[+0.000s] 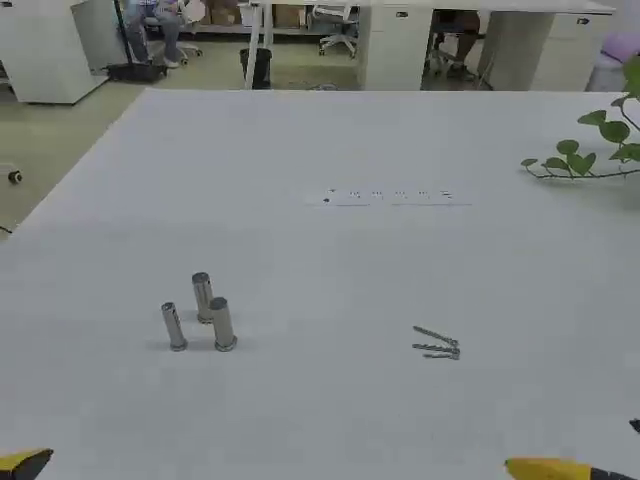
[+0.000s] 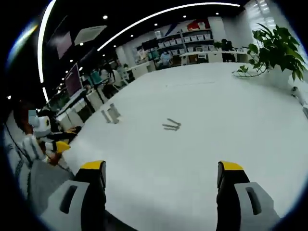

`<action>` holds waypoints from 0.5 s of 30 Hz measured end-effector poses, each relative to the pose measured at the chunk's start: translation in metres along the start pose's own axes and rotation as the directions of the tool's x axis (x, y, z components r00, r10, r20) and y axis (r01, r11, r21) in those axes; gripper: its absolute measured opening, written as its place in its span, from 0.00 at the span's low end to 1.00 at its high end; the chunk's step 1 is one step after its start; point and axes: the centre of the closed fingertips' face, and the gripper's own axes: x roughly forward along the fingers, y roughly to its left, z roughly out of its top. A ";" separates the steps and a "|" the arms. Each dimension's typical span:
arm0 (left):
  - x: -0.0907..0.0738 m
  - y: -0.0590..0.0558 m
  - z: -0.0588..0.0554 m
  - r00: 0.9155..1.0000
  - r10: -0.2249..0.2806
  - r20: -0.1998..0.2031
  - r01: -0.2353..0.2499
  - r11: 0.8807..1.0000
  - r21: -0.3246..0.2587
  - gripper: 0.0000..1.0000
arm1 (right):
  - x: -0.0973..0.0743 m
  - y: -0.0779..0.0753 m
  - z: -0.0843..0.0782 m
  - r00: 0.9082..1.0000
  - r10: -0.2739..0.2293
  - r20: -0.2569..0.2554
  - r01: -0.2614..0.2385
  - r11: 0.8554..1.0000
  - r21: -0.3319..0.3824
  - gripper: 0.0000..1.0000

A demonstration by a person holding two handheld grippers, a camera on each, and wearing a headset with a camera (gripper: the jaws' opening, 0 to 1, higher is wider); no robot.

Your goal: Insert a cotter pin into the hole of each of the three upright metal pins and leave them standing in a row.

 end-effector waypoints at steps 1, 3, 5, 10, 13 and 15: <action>0.000 0.000 0.000 1.000 0.000 -0.001 0.000 1.000 0.000 1.00 | 0.000 -0.001 0.000 1.000 -0.007 0.001 0.007 1.000 -0.004 0.99; 0.000 0.000 0.000 1.000 -0.003 0.000 0.003 1.000 0.001 1.00 | 0.000 -0.001 0.001 1.000 -0.010 0.009 0.010 1.000 -0.008 0.97; 0.000 0.000 -0.001 1.000 -0.004 0.000 0.004 1.000 0.003 1.00 | 0.000 0.000 0.000 1.000 -0.007 0.005 0.007 1.000 0.011 0.95; 0.000 0.003 -0.002 1.000 0.009 -0.002 -0.009 1.000 -0.003 1.00 | -0.001 -0.001 -0.008 0.999 -0.007 -0.031 0.008 1.000 0.021 0.95; 0.001 0.004 -0.003 1.000 0.008 -0.002 -0.008 1.000 -0.002 1.00 | -0.001 0.002 -0.008 0.999 0.003 -0.034 -0.002 0.999 0.032 0.93; 0.001 0.003 -0.002 1.000 0.006 -0.002 -0.006 1.000 -0.001 1.00 | -0.001 0.003 -0.007 1.000 0.007 -0.025 -0.006 0.999 0.036 0.92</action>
